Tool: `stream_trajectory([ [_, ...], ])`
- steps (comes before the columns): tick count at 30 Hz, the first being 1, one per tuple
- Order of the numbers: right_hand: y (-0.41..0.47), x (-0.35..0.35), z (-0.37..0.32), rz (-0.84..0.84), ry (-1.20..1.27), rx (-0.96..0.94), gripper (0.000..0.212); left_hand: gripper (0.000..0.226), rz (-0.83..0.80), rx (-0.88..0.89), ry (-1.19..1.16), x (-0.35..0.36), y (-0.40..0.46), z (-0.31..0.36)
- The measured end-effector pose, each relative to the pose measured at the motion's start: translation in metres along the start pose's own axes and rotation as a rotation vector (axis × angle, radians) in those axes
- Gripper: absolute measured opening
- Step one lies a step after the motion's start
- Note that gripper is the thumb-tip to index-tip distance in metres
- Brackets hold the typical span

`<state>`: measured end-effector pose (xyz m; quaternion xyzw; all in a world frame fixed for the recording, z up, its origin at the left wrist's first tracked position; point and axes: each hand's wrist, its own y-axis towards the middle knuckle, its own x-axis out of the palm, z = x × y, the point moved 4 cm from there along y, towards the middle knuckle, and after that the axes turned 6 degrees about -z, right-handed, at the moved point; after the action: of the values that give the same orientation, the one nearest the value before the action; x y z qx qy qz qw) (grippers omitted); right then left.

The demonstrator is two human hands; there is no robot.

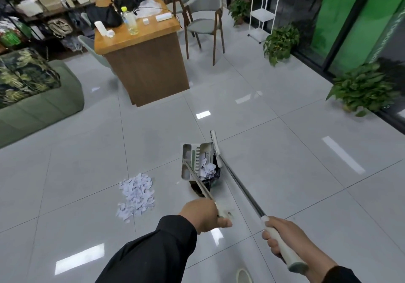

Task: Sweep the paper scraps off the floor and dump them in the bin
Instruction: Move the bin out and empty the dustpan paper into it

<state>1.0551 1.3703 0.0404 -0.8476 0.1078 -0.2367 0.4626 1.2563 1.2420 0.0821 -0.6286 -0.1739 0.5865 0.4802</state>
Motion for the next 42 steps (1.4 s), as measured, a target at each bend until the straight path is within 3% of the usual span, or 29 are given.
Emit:
stream_trajectory([
  [9, -0.019, -0.008, -0.01, -0.003, 0.126, 0.011, 0.017, 0.058, 0.046, 0.019, 0.228, 0.023, 0.007, 0.027],
  [16, -0.035, -0.012, -0.013, -0.01, 0.156, 0.019, 0.025, 0.039, -0.048, 0.024, 0.268, 0.018, -0.006, 0.042],
  [22, -0.049, -0.001, -0.022, -0.046, 0.091, 0.001, 0.017, 0.043, -0.034, 0.047, 0.312, 0.005, -0.017, 0.051],
  [29, -0.046, 0.0, -0.013, -0.042, 0.123, -0.027, 0.028, 0.044, 0.025, 0.026, 0.415, 0.009, -0.021, 0.054],
  [37, -0.046, 0.008, -0.006, -0.082, 0.118, -0.06, 0.008, 0.04, 0.008, 0.03, 0.392, 0.011, -0.036, 0.046],
  [42, -0.048, 0.016, -0.004, -0.093, 0.027, -0.084, 0.005, 0.045, 0.124, -0.013, 0.371, 0.004, -0.044, 0.033],
])
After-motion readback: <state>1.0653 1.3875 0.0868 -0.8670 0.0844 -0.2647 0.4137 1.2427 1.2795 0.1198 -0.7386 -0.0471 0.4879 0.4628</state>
